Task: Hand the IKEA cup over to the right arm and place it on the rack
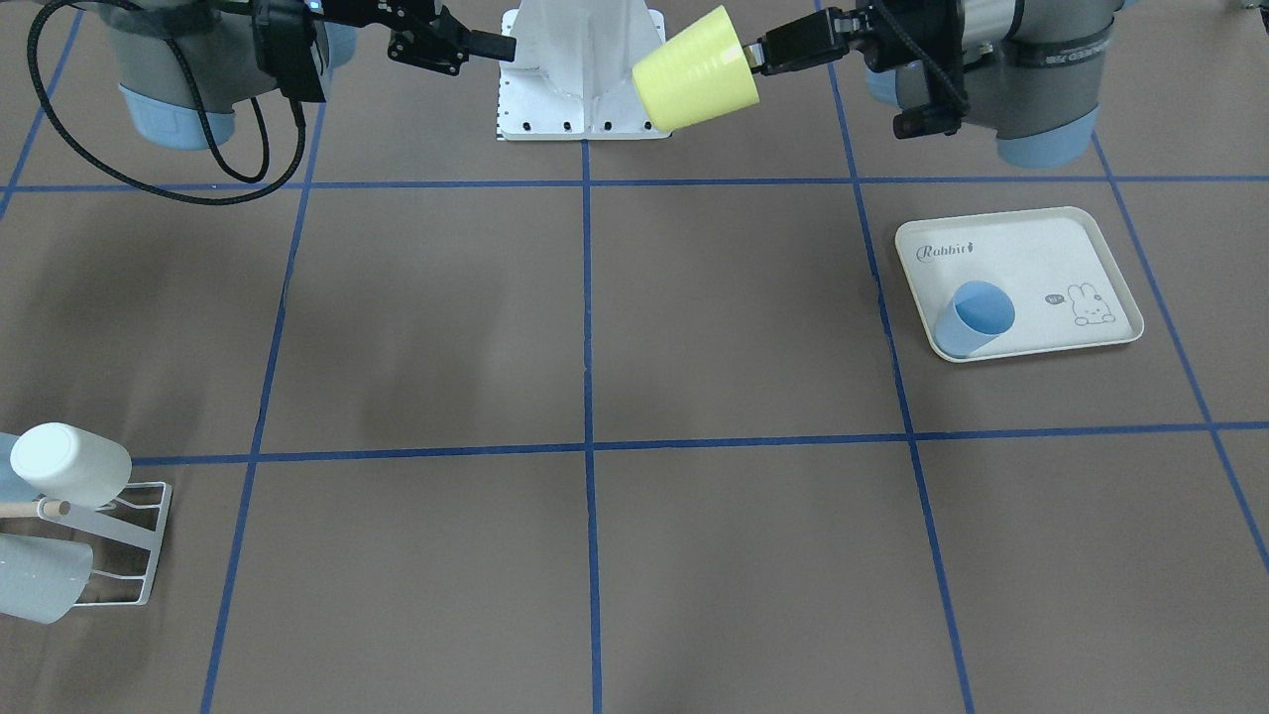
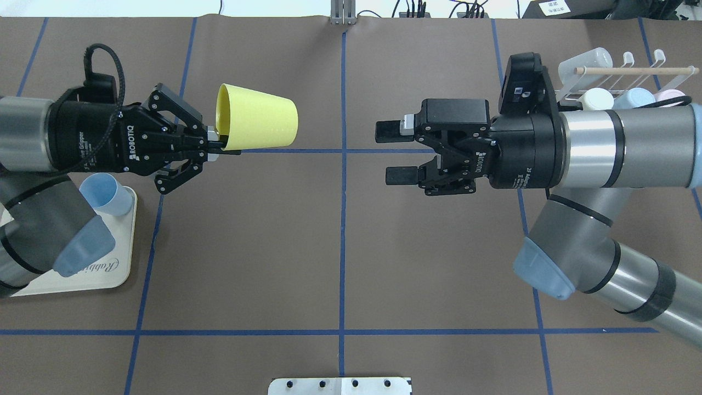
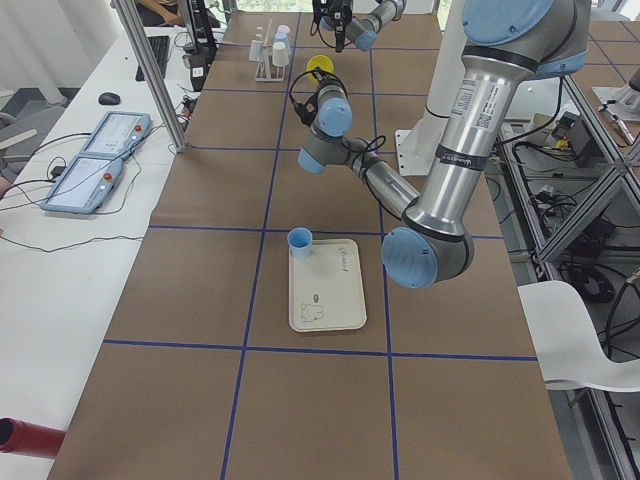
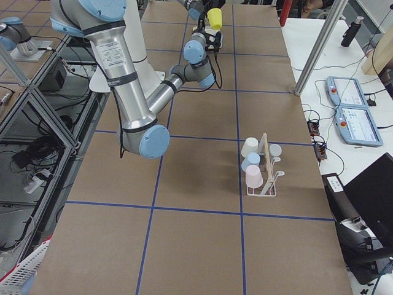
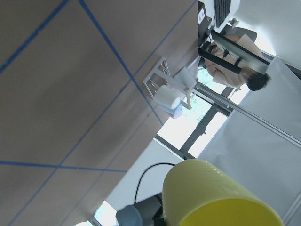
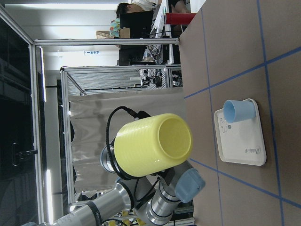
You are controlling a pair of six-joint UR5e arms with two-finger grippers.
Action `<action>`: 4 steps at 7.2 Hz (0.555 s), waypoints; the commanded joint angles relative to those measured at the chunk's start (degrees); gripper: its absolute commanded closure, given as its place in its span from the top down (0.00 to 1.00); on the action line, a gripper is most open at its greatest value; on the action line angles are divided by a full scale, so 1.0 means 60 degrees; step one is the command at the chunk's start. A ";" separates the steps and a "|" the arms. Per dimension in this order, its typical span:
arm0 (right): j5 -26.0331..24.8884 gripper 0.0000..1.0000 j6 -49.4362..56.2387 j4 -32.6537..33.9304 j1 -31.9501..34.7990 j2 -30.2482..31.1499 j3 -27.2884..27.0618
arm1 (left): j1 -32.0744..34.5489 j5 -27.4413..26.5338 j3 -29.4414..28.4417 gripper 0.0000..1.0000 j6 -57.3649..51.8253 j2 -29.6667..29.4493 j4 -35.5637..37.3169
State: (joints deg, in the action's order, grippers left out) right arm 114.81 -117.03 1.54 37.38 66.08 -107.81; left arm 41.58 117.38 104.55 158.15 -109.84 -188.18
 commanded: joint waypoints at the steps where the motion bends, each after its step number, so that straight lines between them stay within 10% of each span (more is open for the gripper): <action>1: -0.0297 0.98 0.0008 -0.0445 -0.0268 -0.0071 0.0010 | -0.1356 -0.1451 -0.0022 0.00 0.1179 -0.0252 -0.1837; 4: -0.0661 0.98 0.0052 -0.0637 -0.0851 -0.0523 0.0010 | -0.1873 -0.2245 0.0036 0.00 0.1869 -0.0501 -0.1976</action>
State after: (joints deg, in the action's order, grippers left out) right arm 112.11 -116.83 -2.10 34.00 64.40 -107.72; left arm 31.74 106.32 104.57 168.51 -112.22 -199.65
